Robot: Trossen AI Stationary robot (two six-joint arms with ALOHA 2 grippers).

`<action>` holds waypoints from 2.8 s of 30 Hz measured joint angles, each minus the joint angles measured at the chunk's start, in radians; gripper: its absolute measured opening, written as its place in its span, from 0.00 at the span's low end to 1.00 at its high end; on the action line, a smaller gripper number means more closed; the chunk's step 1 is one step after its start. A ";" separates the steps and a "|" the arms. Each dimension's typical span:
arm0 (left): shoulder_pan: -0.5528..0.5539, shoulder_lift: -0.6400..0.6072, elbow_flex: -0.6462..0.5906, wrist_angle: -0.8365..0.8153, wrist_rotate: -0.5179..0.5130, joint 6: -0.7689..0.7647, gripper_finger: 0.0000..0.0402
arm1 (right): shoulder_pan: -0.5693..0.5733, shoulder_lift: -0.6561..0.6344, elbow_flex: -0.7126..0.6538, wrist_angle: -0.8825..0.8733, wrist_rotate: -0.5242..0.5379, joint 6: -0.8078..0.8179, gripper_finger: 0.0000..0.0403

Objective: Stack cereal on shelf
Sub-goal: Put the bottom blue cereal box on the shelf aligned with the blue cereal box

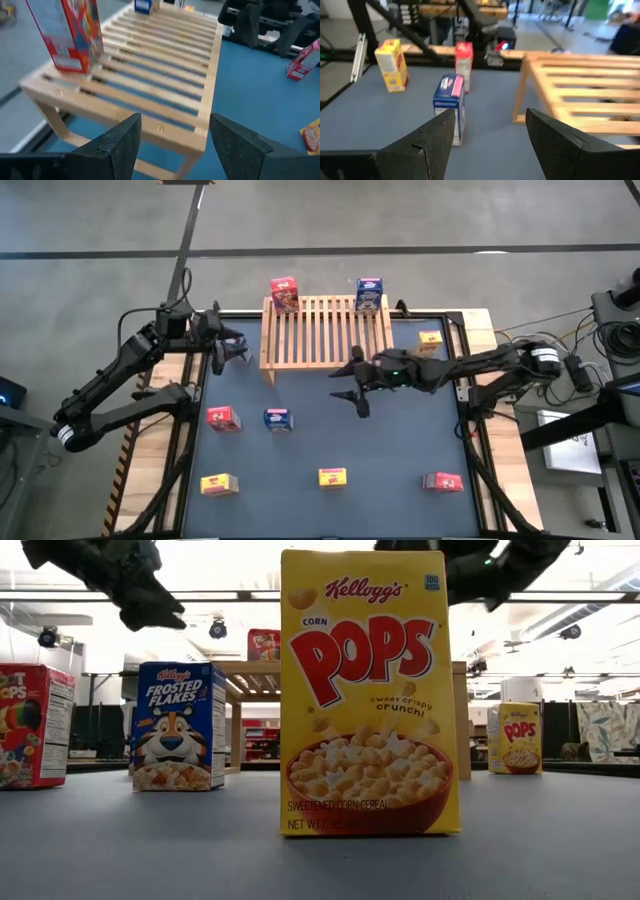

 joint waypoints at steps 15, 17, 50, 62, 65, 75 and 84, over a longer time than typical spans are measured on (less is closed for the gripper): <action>-0.002 -0.057 -0.062 0.001 0.023 -0.028 0.54 | 0.093 0.343 0.369 -0.164 -0.060 -0.094 0.67; -0.004 -0.065 -0.059 0.001 0.025 -0.028 0.54 | 0.097 0.380 0.414 -0.209 -0.060 -0.096 0.73; -0.008 -0.081 -0.060 -0.021 0.026 -0.050 0.54 | 0.116 0.668 0.677 -0.318 0.037 0.079 0.90; -0.008 -0.081 -0.060 -0.020 0.026 -0.051 0.54 | 0.118 0.665 0.675 -0.317 0.038 0.077 0.65; -0.007 -0.081 -0.060 -0.020 0.025 -0.053 0.54 | 0.118 0.665 0.675 -0.317 0.035 0.077 0.58; -0.007 -0.080 -0.060 -0.019 0.025 -0.054 0.54 | 0.118 0.665 0.674 -0.317 0.020 0.066 0.43; -0.007 -0.080 -0.060 -0.019 0.025 -0.062 0.54 | 0.120 0.659 0.674 -0.324 0.019 0.069 0.40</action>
